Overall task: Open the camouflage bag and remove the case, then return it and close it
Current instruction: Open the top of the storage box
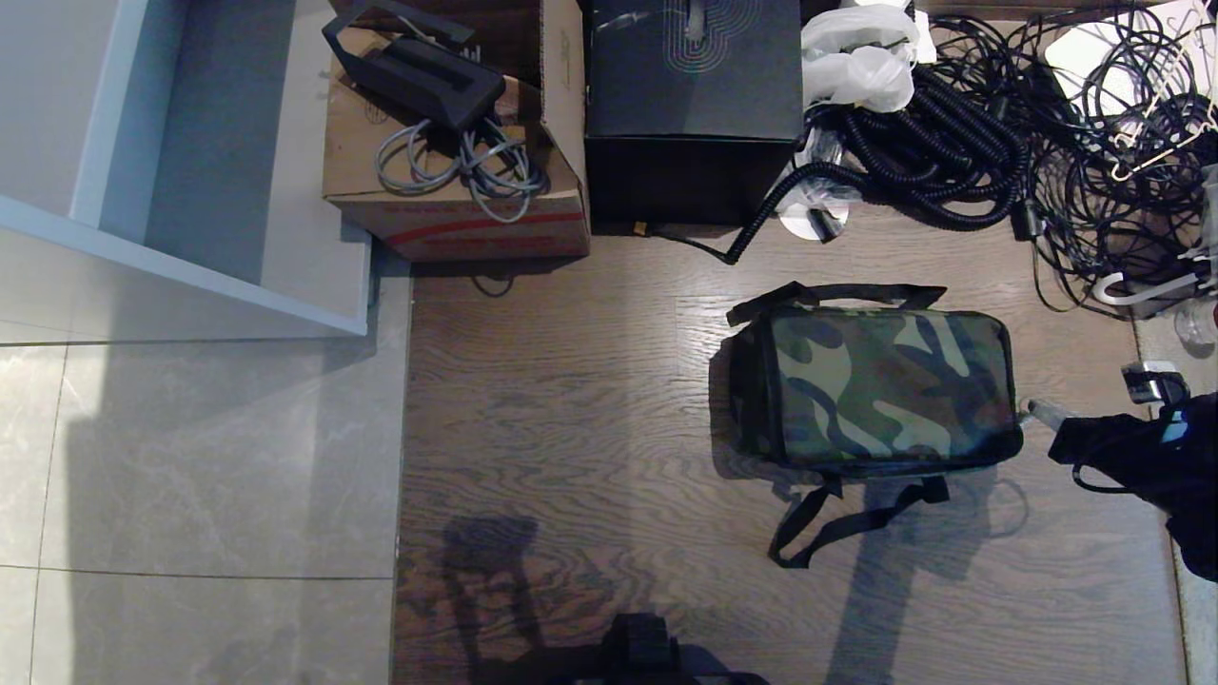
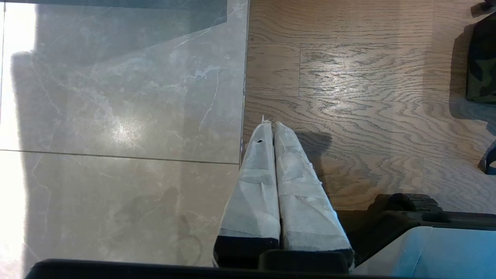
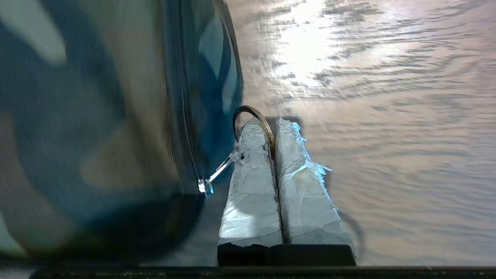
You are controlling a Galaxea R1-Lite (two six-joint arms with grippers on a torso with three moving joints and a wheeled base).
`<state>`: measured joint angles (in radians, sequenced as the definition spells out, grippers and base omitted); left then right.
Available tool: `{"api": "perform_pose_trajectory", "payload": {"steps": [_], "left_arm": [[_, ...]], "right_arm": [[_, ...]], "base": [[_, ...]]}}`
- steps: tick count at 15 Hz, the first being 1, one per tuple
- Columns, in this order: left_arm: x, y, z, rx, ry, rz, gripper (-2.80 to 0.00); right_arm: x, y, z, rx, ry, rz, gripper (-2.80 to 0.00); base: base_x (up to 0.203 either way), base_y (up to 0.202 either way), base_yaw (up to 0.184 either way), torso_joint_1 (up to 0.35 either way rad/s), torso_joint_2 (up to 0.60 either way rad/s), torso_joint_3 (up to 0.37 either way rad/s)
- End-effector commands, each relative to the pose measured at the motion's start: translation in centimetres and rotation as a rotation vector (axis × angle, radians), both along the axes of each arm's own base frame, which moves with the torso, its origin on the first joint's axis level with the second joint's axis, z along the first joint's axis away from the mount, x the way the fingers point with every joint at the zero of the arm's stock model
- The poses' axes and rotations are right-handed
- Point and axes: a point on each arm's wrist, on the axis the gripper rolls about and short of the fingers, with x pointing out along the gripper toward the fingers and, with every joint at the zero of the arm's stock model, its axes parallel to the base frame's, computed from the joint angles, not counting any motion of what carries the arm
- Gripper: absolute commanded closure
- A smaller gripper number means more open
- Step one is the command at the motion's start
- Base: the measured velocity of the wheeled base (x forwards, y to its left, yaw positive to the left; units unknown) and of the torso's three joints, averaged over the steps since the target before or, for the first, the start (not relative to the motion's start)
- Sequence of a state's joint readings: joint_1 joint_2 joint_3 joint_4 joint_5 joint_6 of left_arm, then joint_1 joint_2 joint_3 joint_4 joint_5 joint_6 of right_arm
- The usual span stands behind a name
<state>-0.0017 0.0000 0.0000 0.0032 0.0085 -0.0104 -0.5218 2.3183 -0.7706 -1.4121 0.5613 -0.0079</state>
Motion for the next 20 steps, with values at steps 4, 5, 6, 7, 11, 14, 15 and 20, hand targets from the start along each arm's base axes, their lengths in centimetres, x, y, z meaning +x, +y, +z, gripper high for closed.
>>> {"api": "perform_pose_trajectory", "payload": {"steps": [4, 5, 6, 7, 11, 14, 15, 20], "left_arm": [[0.0, 0.0, 0.0, 0.0, 0.0, 0.001, 0.0], [0.0, 0.0, 0.0, 0.0, 0.0, 0.001, 0.0], [0.0, 0.0, 0.0, 0.0, 0.0, 0.001, 0.0], [0.0, 0.0, 0.0, 0.0, 0.0, 0.001, 0.0], [0.0, 0.0, 0.0, 0.0, 0.0, 0.001, 0.0], [0.0, 0.0, 0.0, 0.0, 0.0, 0.001, 0.0], [0.0, 0.0, 0.0, 0.0, 0.0, 0.001, 0.0], [0.0, 0.0, 0.0, 0.0, 0.0, 0.001, 0.0]], "right_arm": [[1.6, -0.4, 1.8, 0.119, -0.059, 0.019, 0.0], [1.9, -0.4, 2.3, 0.157, -0.072, 0.035, 0.0], [2.2, -0.4, 2.8, 0.191, -0.085, 0.049, 0.0], [2.6, -0.2, 3.2, 0.21, -0.099, 0.065, 0.0], [4.2, 1.6, 4.7, 0.296, -0.138, 0.124, 0.0], [4.7, 2.3, 4.9, 0.312, -0.145, 0.148, 0.0], [5.0, 2.1, 5.1, 0.308, -0.158, 0.148, 0.0], [5.8, 0.5, 6.9, 0.308, -0.221, 0.131, 0.0]], "base": [[0.0, 0.0, 0.0, 0.0, 0.0, 0.0], [0.0, 0.0, 0.0, 0.0, 0.0, 0.0], [0.0, 0.0, 0.0, 0.0, 0.0, 0.0], [0.0, 0.0, 0.0, 0.0, 0.0, 0.0], [0.0, 0.0, 0.0, 0.0, 0.0, 0.0], [0.0, 0.0, 0.0, 0.0, 0.0, 0.0], [0.0, 0.0, 0.0, 0.0, 0.0, 0.0], [0.0, 0.0, 0.0, 0.0, 0.0, 0.0]]}}
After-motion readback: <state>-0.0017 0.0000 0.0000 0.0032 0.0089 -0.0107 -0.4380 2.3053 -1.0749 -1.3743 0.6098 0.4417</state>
